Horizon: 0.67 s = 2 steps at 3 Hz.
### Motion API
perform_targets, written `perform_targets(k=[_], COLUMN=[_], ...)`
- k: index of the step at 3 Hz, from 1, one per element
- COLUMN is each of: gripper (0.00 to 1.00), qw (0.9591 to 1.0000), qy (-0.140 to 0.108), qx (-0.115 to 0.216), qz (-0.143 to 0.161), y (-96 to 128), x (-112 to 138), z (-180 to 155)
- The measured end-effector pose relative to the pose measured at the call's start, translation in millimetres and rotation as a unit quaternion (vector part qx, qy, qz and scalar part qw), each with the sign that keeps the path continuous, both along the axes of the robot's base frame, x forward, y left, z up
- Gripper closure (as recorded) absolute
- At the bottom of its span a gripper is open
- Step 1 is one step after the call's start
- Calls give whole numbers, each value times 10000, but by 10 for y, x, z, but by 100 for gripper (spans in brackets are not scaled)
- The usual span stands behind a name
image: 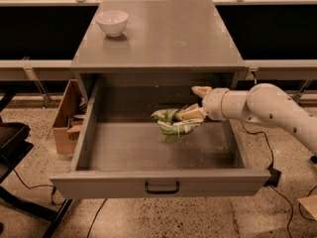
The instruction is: Place green jalapeno chip bag into top drawer
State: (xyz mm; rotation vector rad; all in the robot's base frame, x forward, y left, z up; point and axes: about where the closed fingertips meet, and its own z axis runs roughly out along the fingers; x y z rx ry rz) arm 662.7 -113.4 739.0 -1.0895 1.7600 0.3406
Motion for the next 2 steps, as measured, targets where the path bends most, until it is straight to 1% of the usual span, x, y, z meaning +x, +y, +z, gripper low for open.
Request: perform_targets(k=[1,2], gripper=[100,74], qw=[10000,10000], qy=[0,0], qx=[0,10], qz=[0,1], y=[1,-1], x=[0,-3], z=[0,5])
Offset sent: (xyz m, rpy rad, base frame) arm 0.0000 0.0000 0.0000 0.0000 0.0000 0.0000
